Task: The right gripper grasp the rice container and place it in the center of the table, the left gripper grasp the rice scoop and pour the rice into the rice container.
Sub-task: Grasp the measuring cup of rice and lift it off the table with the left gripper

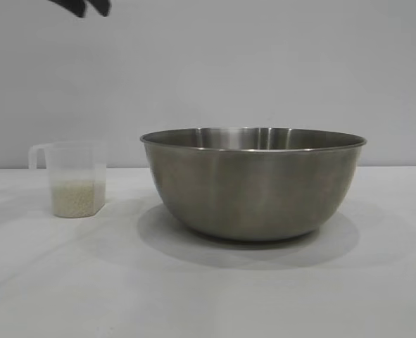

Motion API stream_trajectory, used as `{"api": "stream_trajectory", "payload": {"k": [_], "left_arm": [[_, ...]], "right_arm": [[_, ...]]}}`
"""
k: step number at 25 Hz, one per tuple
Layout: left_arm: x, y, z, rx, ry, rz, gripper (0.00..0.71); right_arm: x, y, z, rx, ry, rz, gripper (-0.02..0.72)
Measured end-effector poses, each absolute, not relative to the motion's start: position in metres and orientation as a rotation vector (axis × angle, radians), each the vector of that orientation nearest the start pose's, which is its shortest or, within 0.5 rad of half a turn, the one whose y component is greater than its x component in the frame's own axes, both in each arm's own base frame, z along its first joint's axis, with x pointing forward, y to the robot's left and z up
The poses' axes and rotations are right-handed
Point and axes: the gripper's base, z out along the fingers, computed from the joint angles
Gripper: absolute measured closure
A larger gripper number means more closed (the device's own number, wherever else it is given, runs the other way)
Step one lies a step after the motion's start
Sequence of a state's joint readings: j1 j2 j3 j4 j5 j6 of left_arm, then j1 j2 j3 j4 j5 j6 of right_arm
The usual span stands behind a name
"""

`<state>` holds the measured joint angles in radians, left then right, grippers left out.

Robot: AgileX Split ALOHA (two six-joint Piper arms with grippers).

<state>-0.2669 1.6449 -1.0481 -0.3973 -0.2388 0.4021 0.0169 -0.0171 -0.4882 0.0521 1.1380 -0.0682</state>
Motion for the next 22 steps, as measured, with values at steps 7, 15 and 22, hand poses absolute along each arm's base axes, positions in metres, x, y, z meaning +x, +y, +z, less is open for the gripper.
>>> {"api": "stream_trajectory", "payload": {"k": [7, 15, 22], "left_arm": [[0.317, -0.078, 0.221, 0.337, 1.874, 0.012, 0.443], [0.284, -0.069, 0.182, 0.338, 1.966, 0.003, 0.485], [0.253, -0.058, 0.157, 0.321, 1.955, 0.025, 0.485]], "right_arm": [[-0.010, 0.004, 0.268, -0.095, 2.113, 0.032, 0.314], [-0.010, 0.004, 0.268, -0.095, 2.113, 0.032, 0.314], [-0.010, 0.004, 0.268, -0.093, 2.113, 0.033, 0.314]]}}
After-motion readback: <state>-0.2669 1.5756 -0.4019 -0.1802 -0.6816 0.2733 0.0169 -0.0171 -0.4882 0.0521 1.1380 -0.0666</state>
